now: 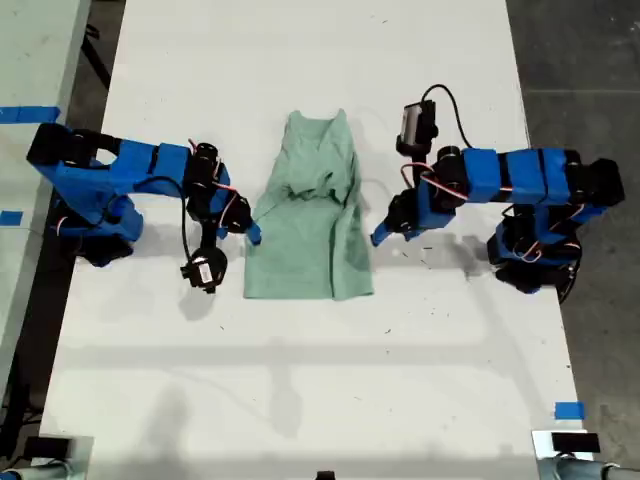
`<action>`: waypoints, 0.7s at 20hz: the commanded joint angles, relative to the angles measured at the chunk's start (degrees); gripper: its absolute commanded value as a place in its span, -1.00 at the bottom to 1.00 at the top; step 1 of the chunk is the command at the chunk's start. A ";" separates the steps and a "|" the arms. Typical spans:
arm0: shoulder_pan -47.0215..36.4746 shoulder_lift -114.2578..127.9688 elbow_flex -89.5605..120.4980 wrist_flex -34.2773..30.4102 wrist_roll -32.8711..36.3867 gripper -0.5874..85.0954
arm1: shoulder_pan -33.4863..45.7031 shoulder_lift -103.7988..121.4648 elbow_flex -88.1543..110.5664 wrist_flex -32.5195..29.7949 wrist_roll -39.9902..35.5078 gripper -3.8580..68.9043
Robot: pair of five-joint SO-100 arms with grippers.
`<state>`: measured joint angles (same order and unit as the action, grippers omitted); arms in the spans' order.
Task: Fold tshirt
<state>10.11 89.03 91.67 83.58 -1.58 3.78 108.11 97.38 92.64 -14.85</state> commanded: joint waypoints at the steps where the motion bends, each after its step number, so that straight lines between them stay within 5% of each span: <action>1: 1.58 -2.02 -0.70 -1.93 -4.66 -0.46 | 0.26 3.69 -0.53 -0.70 -0.35 -0.28; 9: -0.70 -9.49 16.00 -26.46 -7.65 -0.49 | -2.02 5.45 1.85 -1.49 1.76 -0.27; 14: -0.97 -11.69 15.29 -28.83 -8.35 -0.98 | -2.37 7.82 4.48 -2.29 2.29 -0.27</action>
<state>10.02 77.08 106.61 54.58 -9.23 2.11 112.68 102.04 91.67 -13.10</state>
